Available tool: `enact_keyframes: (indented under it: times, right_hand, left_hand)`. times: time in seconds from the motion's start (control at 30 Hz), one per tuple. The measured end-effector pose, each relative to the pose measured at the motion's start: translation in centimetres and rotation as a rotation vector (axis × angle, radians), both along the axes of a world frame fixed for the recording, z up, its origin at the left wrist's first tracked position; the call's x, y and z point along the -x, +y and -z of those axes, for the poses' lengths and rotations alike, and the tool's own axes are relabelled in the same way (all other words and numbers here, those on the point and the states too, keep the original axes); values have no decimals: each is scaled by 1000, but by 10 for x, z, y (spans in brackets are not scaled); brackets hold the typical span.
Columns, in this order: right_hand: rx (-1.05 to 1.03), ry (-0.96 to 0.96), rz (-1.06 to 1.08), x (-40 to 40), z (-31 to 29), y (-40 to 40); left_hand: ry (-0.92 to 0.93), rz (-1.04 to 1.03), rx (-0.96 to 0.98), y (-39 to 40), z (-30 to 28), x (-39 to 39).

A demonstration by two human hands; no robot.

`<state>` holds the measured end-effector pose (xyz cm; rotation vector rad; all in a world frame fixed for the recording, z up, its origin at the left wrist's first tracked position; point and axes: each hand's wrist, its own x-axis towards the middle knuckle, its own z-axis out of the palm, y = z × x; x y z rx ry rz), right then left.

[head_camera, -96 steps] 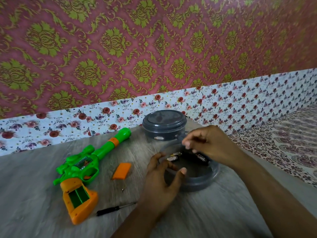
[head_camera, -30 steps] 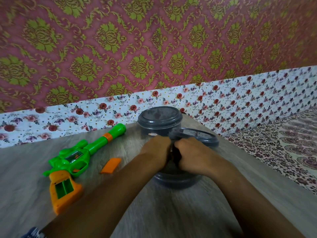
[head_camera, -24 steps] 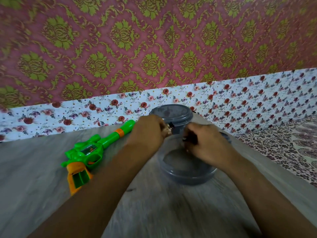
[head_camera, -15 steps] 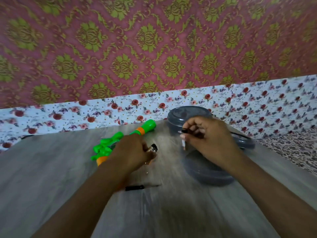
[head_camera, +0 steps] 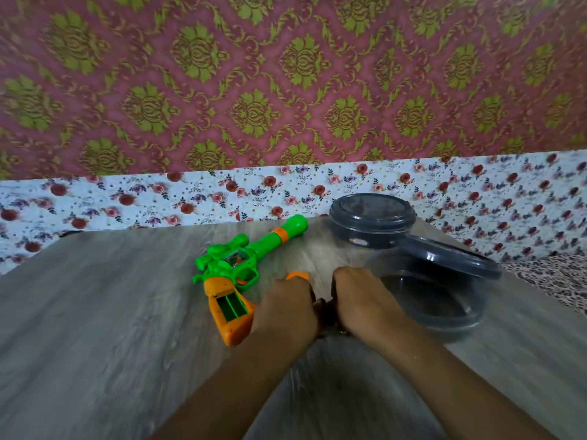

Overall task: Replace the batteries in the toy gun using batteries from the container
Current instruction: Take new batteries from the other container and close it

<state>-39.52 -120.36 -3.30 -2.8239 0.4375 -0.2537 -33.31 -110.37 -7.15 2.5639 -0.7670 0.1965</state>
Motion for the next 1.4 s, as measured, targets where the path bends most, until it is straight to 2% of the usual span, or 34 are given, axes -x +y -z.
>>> enact_keyframes:
  times: [0.2,0.37,0.57,0.8,1.0,1.4]
  right_hand:
    - [-105,-4,12,3,5,-10]
    - [-164,77,-95,8,2,-17]
    - [-57,161,-233,14,0,-16]
    - [29,40,-259,14,9,-15]
    - [21,71,-304,13,9,-14]
    - [23,40,-272,14,11,-14]
  left_hand:
    - [9,15,86,-2,5,-1]
    - [7,105,62,0,4,3]
    - [34,212,-31,5,0,6]
    - [36,206,-32,6,0,4]
    - [66,228,-65,10,-4,2]
    - [-74,186,-118,9,-4,14]
